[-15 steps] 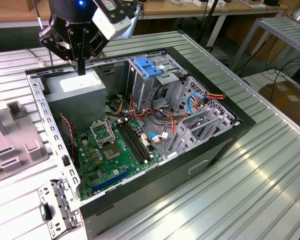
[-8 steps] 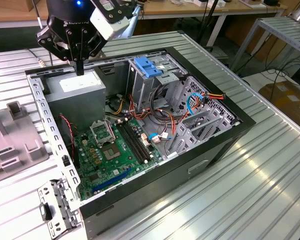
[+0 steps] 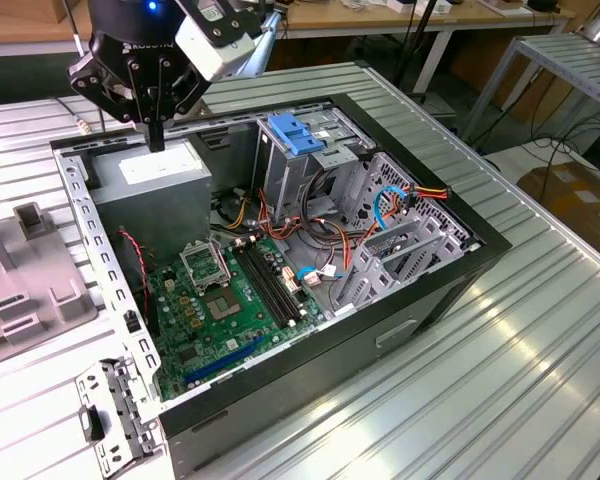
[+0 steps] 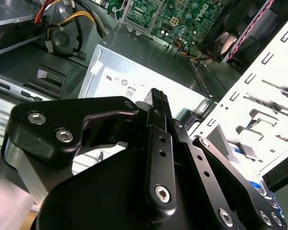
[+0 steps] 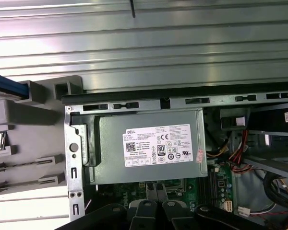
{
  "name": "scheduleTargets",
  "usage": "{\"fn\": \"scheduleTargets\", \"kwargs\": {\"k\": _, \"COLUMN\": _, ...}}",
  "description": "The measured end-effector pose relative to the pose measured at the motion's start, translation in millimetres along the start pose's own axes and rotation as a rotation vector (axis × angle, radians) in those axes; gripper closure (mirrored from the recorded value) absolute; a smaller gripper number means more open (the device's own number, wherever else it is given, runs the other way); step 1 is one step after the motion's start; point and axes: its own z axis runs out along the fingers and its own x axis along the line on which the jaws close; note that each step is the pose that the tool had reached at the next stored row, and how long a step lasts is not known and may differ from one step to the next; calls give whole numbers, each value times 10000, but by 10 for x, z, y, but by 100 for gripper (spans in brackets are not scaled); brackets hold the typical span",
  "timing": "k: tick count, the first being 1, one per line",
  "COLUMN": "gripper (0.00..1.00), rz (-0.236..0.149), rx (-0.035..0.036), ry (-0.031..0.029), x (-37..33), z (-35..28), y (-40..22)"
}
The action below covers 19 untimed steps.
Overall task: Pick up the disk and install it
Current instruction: 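Reach for the disk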
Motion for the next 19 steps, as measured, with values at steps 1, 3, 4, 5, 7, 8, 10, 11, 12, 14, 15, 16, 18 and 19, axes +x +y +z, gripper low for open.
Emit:
{"fn": "scheduleTargets", "kwargs": {"k": 1, "gripper": 89, "rz": 0, "rx": 0, "ry": 0, "x": 4, "z": 0, "y": 0}}
{"fn": "scheduleTargets", "kwargs": {"k": 3, "gripper": 89, "rz": 0, "rx": -1, "ry": 0, "x": 13, "z": 0, "y": -1}}
{"fn": "scheduleTargets", "kwargs": {"k": 4, "gripper": 89, "rz": 0, "rx": -1, "ry": -1, "x": 18, "z": 0, "y": -1}}
{"fn": "scheduleTargets", "kwargs": {"k": 5, "gripper": 89, "rz": 0, "rx": 0, "ry": -1, "x": 26, "z": 0, "y": -2}}
{"fn": "scheduleTargets", "kwargs": {"k": 7, "gripper": 89, "rz": 0, "rx": 0, "ry": 0, "x": 37, "z": -1, "y": -3}}
{"fn": "scheduleTargets", "kwargs": {"k": 8, "gripper": 89, "rz": 0, "rx": -1, "ry": -1, "x": 43, "z": -1, "y": -3}}
{"fn": "scheduleTargets", "kwargs": {"k": 10, "gripper": 89, "rz": 0, "rx": -1, "ry": -1, "x": 55, "z": -1, "y": -4}}
{"fn": "scheduleTargets", "kwargs": {"k": 11, "gripper": 89, "rz": 0, "rx": -1, "ry": 0, "x": 59, "z": -1, "y": -5}}
{"fn": "scheduleTargets", "kwargs": {"k": 12, "gripper": 89, "rz": 0, "rx": 0, "ry": 0, "x": 65, "z": -2, "y": -5}}
{"fn": "scheduleTargets", "kwargs": {"k": 14, "gripper": 89, "rz": 0, "rx": 0, "ry": -1, "x": 73, "z": -2, "y": -6}}
{"fn": "scheduleTargets", "kwargs": {"k": 15, "gripper": 89, "rz": 0, "rx": -1, "ry": -1, "x": 79, "z": -2, "y": -6}}
{"fn": "scheduleTargets", "kwargs": {"k": 16, "gripper": 89, "rz": 0, "rx": -1, "ry": 0, "x": 84, "z": -2, "y": -6}}
{"fn": "scheduleTargets", "kwargs": {"k": 18, "gripper": 89, "rz": 0, "rx": -1, "ry": -1, "x": 96, "z": -2, "y": -7}}
{"fn": "scheduleTargets", "kwargs": {"k": 19, "gripper": 89, "rz": 0, "rx": -1, "ry": -1, "x": 101, "z": -2, "y": -8}}
